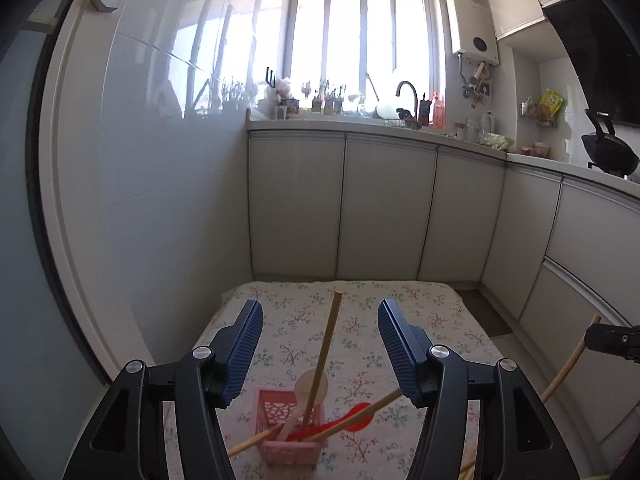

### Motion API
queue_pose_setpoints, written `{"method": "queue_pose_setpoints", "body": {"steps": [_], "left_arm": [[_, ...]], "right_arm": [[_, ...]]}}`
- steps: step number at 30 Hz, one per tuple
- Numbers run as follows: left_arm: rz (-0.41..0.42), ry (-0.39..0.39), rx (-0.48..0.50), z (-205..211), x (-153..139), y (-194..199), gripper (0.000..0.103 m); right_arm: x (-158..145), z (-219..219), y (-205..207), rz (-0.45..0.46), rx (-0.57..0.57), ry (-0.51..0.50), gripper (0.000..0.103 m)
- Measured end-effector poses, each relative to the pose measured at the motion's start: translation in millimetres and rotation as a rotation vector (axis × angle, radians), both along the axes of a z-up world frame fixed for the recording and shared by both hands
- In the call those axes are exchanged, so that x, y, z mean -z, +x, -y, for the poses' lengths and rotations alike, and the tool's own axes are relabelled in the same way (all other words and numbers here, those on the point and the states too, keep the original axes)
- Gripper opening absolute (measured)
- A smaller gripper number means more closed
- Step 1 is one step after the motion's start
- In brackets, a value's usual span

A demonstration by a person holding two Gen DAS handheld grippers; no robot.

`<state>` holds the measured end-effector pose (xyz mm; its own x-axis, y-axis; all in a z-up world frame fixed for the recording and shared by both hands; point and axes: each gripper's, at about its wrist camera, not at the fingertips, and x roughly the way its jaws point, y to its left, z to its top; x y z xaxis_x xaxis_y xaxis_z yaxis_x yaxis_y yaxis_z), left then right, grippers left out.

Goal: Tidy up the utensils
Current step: 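Lower the left tool's chopstick into the pink holder while the right tool drops its chopstick in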

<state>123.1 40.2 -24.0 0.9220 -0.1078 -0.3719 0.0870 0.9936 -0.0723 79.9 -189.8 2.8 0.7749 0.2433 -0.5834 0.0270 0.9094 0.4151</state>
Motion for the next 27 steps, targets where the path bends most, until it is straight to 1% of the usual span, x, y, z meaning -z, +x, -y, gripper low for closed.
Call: {"method": "queue_pose_setpoints", "body": {"steps": [4,6,11,12,15,17,20,24,27], "left_arm": [[-0.142,-0.052,-0.055,-24.3,-13.8,-9.6,0.070],[-0.210,-0.082,-0.094,-41.5,-14.4,-15.6,0.078],[-0.372,-0.110,-0.186,-76.8,3.1,-21.2,0.081],[-0.394,-0.110,-0.196,-81.1,8.3,-21.7,0.081],[-0.428,-0.097,-0.217,-89.4,16.5,-18.4,0.081],[-0.448,-0.074,-0.218,-92.6,22.2,-15.1,0.081],[-0.474,-0.043,-0.220,-94.6,29.6,-4.4,0.081],[-0.543,-0.029,-0.215,-101.2,50.8,6.9,0.082],[-0.573,-0.037,-0.213,-108.4,61.2,11.3,0.082]], "right_arm": [[-24.3,-10.3,-10.8,0.067,-0.020,0.004,0.007],[-37.5,-17.6,-15.3,0.102,-0.032,0.009,0.007],[-69.1,-49.1,-17.1,0.202,-0.062,0.003,0.007],[-73.9,-58.7,-14.8,0.221,-0.069,-0.006,0.007],[-81.1,-90.1,-3.5,0.262,-0.096,-0.038,0.007],[-78.7,-112.2,7.8,0.281,-0.113,-0.065,0.007],[-67.1,-145.3,29.0,0.294,-0.116,-0.150,0.007],[-38.9,-178.1,63.3,0.267,-0.142,-0.190,0.007],[-16.4,-193.9,85.3,0.237,-0.150,-0.222,0.007]]}}
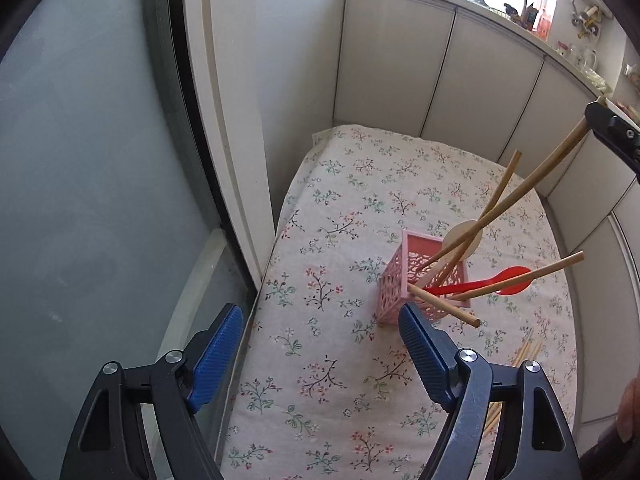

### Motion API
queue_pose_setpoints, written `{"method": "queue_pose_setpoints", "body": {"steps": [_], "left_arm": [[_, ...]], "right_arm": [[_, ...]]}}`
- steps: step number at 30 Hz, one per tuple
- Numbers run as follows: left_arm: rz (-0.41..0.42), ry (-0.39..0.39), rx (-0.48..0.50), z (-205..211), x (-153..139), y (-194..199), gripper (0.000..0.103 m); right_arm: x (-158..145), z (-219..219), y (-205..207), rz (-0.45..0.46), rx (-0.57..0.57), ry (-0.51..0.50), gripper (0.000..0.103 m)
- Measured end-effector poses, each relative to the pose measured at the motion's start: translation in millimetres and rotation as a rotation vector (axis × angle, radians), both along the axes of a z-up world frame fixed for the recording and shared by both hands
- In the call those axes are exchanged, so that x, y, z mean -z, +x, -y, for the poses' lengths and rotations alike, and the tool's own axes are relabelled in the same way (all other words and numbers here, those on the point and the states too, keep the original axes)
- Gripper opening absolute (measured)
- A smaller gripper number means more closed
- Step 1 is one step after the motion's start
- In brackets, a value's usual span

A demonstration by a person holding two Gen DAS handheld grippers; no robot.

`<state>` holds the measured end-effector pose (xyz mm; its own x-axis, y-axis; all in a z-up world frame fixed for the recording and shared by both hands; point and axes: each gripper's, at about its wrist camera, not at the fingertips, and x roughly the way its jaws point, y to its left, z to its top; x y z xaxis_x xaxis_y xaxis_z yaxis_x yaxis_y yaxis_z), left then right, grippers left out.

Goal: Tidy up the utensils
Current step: 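Lower the left tool's chopstick into the pink holder while the right tool drops its chopstick in, then move both open tools back over the remaining chopsticks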

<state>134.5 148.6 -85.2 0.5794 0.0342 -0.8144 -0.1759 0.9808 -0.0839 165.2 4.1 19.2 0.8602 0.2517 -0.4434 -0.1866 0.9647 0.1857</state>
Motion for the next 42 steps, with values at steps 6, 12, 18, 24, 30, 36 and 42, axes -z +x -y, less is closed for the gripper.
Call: {"method": "queue_pose_setpoints", "body": {"steps": [6,12,18,24,30,36,42], "left_arm": [[-0.029,-0.024,0.015,-4.6,11.9,6.7,0.082],[-0.024,-0.029,0.026,-0.1,10.2,9.2,0.082],[-0.016,-0.014,0.048,11.8,5.7,7.9,0.082],[0.004,-0.010,0.085,25.8,-1.9,2.1,0.082],[0.025,0.029,0.118,40.2,-12.1,-10.1,0.082],[0.062,0.052,0.186,58.7,-27.1,-31.0,0.082],[0.055,0.088,0.340,102.1,-26.2,-47.5,0.082]], "right_arm": [[37.2,-14.8,29.5,-0.043,0.007,-0.028,0.007],[52.2,-13.2,37.5,-0.075,-0.021,-0.019,0.008],[39.0,2.3,22.8,-0.098,-0.046,0.004,0.029],[12.4,27.9,-9.5,-0.105,-0.027,0.005,0.034],[2.9,64.3,-44.0,-0.147,0.000,0.023,0.049],[15.3,115.2,-70.5,-0.231,0.082,0.069,0.060],[53.1,175.9,-73.6,-0.382,0.213,0.126,0.062]]}}
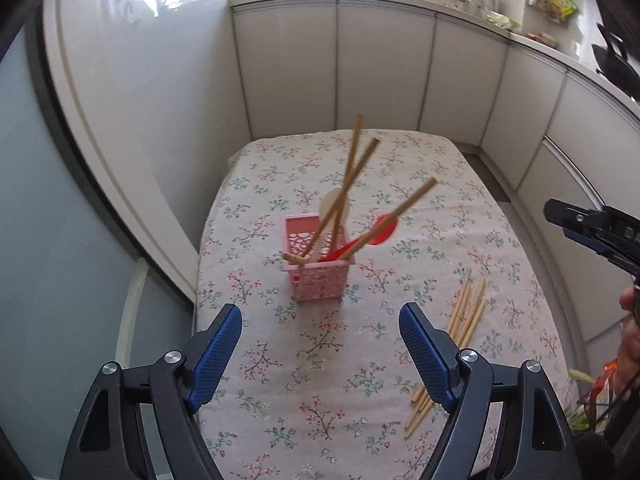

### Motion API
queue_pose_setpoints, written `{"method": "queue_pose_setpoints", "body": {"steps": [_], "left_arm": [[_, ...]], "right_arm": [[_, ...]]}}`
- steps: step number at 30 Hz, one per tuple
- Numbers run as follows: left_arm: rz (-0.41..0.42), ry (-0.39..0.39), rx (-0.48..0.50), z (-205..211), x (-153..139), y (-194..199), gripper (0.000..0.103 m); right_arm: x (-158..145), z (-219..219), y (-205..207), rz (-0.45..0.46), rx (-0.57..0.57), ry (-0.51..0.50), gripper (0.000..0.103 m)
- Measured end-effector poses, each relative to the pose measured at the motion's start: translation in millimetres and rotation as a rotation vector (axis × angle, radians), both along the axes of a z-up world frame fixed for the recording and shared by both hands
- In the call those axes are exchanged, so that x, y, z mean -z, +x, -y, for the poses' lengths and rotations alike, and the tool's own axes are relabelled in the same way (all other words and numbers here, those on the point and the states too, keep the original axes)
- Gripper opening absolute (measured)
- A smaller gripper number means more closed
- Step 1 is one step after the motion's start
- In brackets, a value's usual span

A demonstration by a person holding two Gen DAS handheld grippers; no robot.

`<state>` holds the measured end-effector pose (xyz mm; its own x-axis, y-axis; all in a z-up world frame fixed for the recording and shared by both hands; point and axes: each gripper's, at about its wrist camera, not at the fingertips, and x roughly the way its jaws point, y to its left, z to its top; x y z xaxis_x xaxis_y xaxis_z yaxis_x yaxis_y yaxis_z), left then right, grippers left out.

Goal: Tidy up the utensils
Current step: 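Move both open tools back over the remaining chopsticks, then grasp one chopstick with the left tool while the right tool grasps another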

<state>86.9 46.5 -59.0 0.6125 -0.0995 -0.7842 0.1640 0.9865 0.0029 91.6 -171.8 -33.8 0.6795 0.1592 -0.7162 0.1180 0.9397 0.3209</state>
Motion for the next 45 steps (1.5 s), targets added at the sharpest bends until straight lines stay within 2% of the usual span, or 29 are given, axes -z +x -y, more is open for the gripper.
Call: {"method": "queue_pose_setpoints", "body": {"steps": [4,7,15,21,25,27,30,33,43,45], "left_arm": [[-0.040,0.008,0.117,34.4,13.3,-5.7,0.082],[-0.077,0.026,0.171,56.3,28.0,-4.7,0.082],[-0.188,0.072,0.240,106.9,76.7,4.9,0.082],[-0.284,0.124,0.243,136.9,124.7,25.7,0.081],[-0.340,0.098,0.250,151.2,151.1,43.4,0.059],[-0.371,0.061,0.259,159.1,162.9,52.8,0.039],[-0.396,0.006,0.255,163.6,174.4,67.5,0.024],[-0.390,-0.016,0.251,168.9,179.5,80.0,0.017],[-0.371,-0.003,0.334,198.9,183.0,110.6,0.015],[-0.382,-0.023,0.344,202.2,183.5,117.6,0.015]], "right_arm": [[28.7,32.7,4.3,-0.112,0.063,0.019,0.062],[47.0,51.9,4.8,-0.187,0.088,0.039,0.062],[84.9,79.8,2.0,-0.355,0.106,0.044,0.062],[115.0,88.4,-0.4,-0.468,0.092,0.059,0.062],[128.4,90.7,-1.0,-0.513,0.078,0.083,0.062],[134.0,92.9,-0.5,-0.530,0.077,0.112,0.062],[140.5,95.5,1.3,-0.550,0.082,0.134,0.062],[144.5,96.8,5.2,-0.562,0.084,0.128,0.062],[154.0,101.0,21.6,-0.586,0.089,0.118,0.062],[154.6,102.0,24.6,-0.586,0.090,0.116,0.062]]}}
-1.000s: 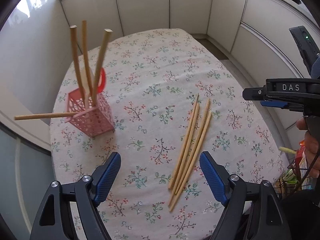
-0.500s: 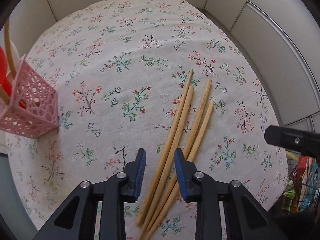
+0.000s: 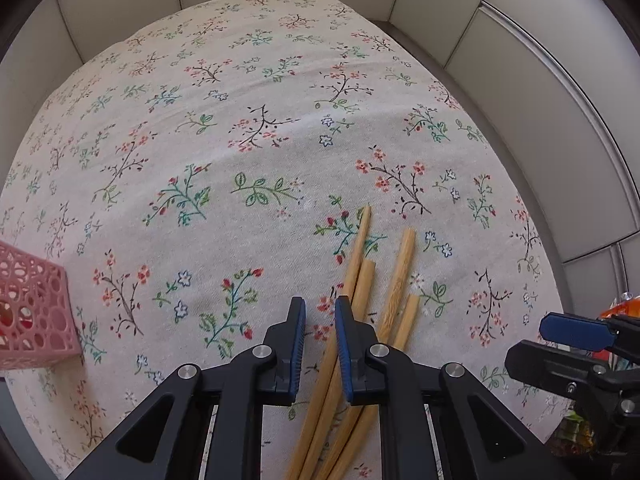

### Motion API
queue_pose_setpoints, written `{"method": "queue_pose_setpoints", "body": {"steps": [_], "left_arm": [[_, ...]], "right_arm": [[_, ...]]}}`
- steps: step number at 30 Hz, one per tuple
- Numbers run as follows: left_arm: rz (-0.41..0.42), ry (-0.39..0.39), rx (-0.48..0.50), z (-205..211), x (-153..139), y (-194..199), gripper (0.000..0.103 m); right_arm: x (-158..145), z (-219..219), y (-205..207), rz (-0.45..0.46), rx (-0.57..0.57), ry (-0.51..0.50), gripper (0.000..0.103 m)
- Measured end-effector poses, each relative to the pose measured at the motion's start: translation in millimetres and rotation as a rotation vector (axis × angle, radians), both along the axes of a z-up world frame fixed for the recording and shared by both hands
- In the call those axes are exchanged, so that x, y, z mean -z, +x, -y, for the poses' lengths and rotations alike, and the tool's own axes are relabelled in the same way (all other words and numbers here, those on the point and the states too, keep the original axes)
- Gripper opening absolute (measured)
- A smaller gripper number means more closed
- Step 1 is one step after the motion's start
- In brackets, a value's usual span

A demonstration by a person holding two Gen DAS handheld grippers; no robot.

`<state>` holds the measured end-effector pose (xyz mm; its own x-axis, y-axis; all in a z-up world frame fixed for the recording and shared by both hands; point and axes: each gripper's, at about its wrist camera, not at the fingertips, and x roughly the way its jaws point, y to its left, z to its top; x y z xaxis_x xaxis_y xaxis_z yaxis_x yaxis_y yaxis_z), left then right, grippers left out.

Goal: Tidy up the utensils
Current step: 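Grasp one chopstick with the left tool while the right tool grasps another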

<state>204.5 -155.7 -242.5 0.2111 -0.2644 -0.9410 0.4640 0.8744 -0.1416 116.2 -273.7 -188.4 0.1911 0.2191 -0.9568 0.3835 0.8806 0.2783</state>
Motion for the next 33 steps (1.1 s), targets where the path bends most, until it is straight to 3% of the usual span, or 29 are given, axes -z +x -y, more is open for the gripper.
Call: {"method": "queue_pose_setpoints", "body": {"steps": [4,11,13,18,24,26,28,33], "left_arm": [[-0.041,-0.040,-0.002,5.8,5.0,11.6,0.015],[-0.001,-0.020,-0.007,20.3,7.2,24.5,0.014],[0.011,0.009,-0.019,21.7,9.5,26.5,0.007],[0.012,0.079,-0.021,12.9,9.7,18.9,0.007],[-0.032,0.108,-0.044,-17.8,8.9,3.0,0.006],[-0.041,0.116,-0.048,-29.2,8.6,-3.5,0.006],[-0.045,0.122,-0.052,-40.9,8.8,-9.4,0.006],[-0.058,0.115,-0.062,-67.8,8.5,-19.0,0.006]], "right_arm": [[2.1,7.1,4.5,-0.003,0.020,0.004,0.062],[5.8,19.9,9.9,-0.005,0.062,0.018,0.062],[7.1,20.2,11.4,-0.009,0.059,0.020,0.062],[11.4,17.2,16.1,-0.017,0.051,0.031,0.062],[20.3,0.8,28.9,-0.013,0.034,0.081,0.061],[25.7,-7.0,33.4,-0.018,0.025,0.106,0.056],[32.1,-16.0,37.7,-0.037,0.008,0.117,0.039],[44.7,-30.7,44.7,-0.064,0.005,0.097,0.028]]}}
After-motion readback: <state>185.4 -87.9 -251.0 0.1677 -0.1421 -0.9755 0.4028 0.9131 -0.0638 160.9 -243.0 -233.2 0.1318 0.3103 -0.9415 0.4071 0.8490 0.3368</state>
